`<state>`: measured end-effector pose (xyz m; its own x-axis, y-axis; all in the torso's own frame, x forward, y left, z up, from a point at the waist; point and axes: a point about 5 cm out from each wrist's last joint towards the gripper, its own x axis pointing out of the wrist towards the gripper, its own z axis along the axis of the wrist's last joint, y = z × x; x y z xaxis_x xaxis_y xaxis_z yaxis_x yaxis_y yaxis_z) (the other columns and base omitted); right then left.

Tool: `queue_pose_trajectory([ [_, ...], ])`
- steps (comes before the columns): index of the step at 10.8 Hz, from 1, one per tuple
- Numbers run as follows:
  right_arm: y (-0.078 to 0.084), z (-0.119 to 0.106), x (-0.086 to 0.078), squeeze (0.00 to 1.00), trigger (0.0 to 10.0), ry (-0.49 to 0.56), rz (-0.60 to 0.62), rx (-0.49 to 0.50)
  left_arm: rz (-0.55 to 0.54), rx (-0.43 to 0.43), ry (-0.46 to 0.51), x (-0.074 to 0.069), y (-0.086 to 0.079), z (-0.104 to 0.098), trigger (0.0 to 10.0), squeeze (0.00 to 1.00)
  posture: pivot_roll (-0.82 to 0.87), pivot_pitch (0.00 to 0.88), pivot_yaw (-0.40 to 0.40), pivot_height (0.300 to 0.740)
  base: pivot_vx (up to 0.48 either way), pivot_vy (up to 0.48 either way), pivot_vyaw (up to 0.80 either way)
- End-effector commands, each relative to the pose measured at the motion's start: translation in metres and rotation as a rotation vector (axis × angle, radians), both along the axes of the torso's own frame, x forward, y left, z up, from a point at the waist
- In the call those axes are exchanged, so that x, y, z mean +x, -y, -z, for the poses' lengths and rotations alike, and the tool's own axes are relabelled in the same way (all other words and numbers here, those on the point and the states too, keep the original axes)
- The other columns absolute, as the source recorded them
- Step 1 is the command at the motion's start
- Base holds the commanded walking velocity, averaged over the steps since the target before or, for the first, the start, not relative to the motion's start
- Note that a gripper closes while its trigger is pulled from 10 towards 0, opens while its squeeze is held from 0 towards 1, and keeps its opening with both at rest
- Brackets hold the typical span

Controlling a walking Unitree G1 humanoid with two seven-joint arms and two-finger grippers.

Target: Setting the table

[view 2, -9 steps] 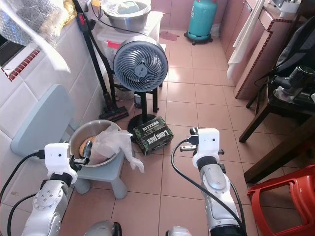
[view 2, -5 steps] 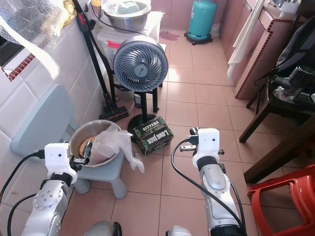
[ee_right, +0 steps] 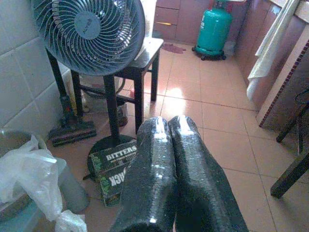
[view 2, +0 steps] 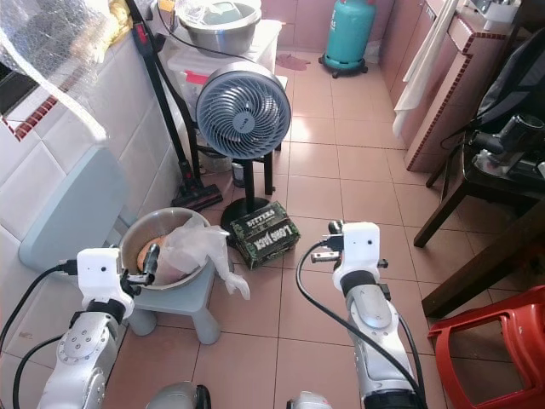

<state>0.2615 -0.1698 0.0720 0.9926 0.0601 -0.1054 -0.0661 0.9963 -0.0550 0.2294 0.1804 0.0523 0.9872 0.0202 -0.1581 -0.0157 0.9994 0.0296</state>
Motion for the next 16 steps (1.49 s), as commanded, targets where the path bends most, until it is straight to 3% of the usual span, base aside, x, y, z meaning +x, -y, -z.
queue_pose_trajectory([
  [1, -0.009, -0.039, -0.013, 0.00, 10.0, 0.099, -0.012, -0.032, -0.002, -0.033, 0.125, 0.024, 0.009, -0.064, 10.0, 0.00, -0.08, 0.190, 0.017, 0.740, 0.000, 0.000, 0.00],
  [4, -0.009, -0.039, -0.013, 0.00, 10.0, 0.099, -0.012, -0.032, -0.002, -0.033, 0.125, 0.024, 0.009, -0.064, 10.0, 0.00, -0.08, 0.190, 0.017, 0.740, 0.000, 0.000, 0.00],
  [5, -0.014, -0.037, -0.012, 0.00, 10.0, 0.087, -0.045, -0.026, 0.015, -0.007, 0.135, 0.025, 0.007, -0.068, 10.0, 0.00, -0.05, 0.195, 0.034, 0.740, 0.000, 0.000, 0.00],
  [7, -0.015, -0.029, -0.011, 0.00, 10.0, 0.055, 0.000, -0.018, 0.043, 0.052, 0.151, 0.028, 0.005, -0.072, 10.0, 0.00, -0.05, 0.186, 0.040, 0.740, 0.000, 0.000, 0.00],
  [8, -0.014, -0.032, -0.007, 0.00, 10.0, 0.100, 0.019, -0.048, 0.037, 0.048, 0.157, 0.033, 0.007, -0.072, 10.0, 0.00, -0.06, 0.163, 0.044, 0.740, 0.000, 0.000, 0.00],
  [10, -0.016, -0.044, -0.003, 0.00, 10.0, 0.146, -0.012, -0.009, 0.018, 0.054, 0.156, 0.042, 0.010, -0.080, 10.0, 0.00, -0.06, 0.121, 0.044, 0.740, 0.000, 0.000, 0.00],
  [12, -0.014, -0.063, 0.015, 0.00, 10.0, 0.235, -0.041, -0.046, -0.014, 0.051, 0.224, 0.051, 0.010, -0.096, 10.0, 0.00, -0.06, 0.097, 0.049, 0.740, 0.000, 0.000, 0.00],
  [14, -0.019, -0.063, 0.023, 0.00, 10.0, 0.255, -0.059, -0.050, -0.026, 0.057, 0.224, 0.053, 0.013, -0.091, 10.0, 0.00, -0.04, 0.070, 0.022, 0.740, 0.000, 0.000, 0.00],
  [16, -0.016, -0.052, 0.018, 0.00, 10.0, 0.234, -0.053, -0.069, -0.045, 0.062, 0.184, 0.050, 0.011, -0.077, 10.0, 0.00, -0.03, 0.023, -0.002, 0.740, 0.000, 0.000, 0.00],
])
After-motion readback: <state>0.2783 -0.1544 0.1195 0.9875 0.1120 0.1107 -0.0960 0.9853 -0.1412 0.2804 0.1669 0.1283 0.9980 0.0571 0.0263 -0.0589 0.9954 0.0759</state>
